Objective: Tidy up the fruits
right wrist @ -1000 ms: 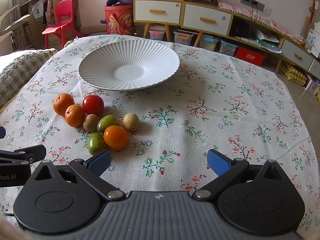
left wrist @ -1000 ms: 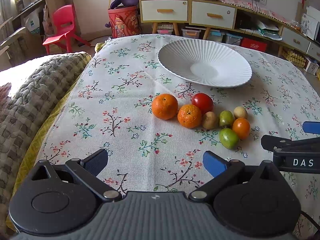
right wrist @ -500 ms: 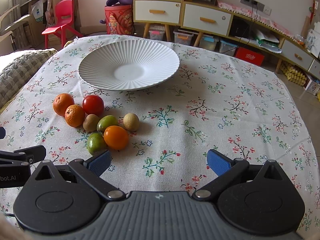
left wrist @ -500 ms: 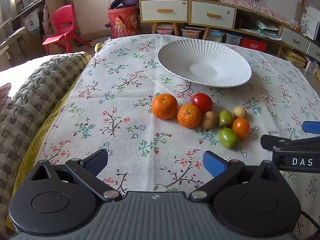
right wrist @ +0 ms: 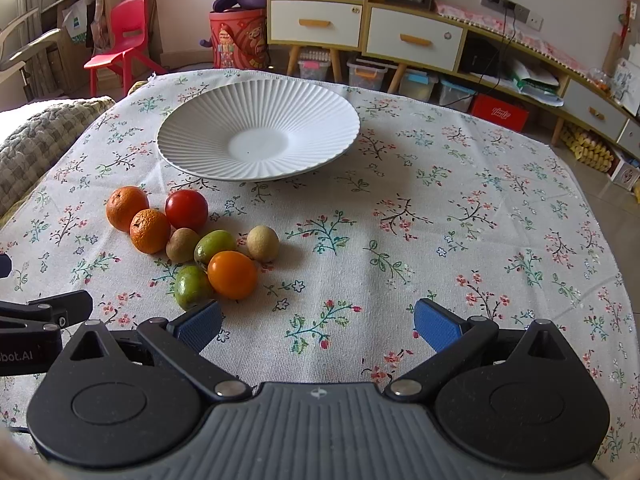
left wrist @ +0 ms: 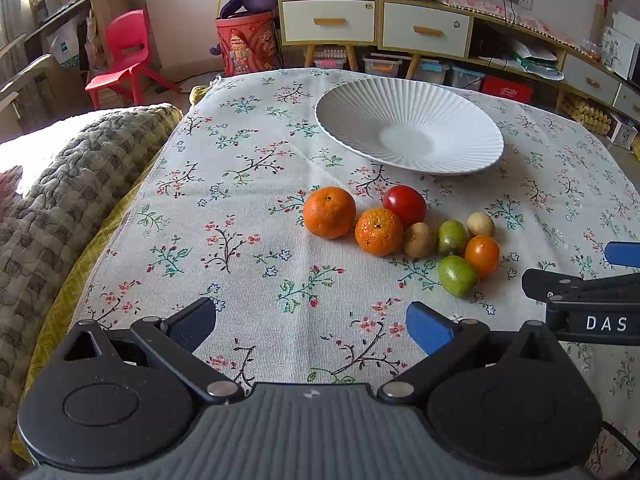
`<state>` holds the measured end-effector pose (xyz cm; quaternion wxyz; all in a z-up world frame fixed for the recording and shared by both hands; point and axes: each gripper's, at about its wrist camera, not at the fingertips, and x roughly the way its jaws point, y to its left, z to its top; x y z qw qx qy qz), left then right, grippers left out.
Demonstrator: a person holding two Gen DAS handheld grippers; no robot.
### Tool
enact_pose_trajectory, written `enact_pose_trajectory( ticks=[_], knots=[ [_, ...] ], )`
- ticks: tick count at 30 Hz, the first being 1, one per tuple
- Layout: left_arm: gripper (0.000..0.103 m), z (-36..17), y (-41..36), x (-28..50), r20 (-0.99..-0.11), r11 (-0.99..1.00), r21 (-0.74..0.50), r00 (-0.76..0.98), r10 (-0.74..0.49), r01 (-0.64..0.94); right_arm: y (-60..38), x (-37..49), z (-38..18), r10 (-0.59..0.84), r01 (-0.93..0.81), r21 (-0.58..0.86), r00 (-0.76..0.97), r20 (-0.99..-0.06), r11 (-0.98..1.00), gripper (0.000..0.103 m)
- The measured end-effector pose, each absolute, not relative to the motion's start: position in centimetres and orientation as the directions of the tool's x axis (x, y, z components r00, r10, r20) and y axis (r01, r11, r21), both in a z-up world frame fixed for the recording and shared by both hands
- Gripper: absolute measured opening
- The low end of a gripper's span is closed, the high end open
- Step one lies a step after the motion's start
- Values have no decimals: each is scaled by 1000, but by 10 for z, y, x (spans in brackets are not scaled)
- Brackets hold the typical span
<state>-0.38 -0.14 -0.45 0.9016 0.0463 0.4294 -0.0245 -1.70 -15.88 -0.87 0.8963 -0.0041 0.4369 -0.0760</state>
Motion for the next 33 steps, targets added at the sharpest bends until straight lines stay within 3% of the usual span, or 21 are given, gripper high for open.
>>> enact_pose_trajectory(
  ticks=[33],
  knots=[
    [92, -7, 3, 0, -751, 995, 51, 660, -19, 86, -162, -15, -8, -142, 129, -78, 620, -772, 989, 103]
  ],
)
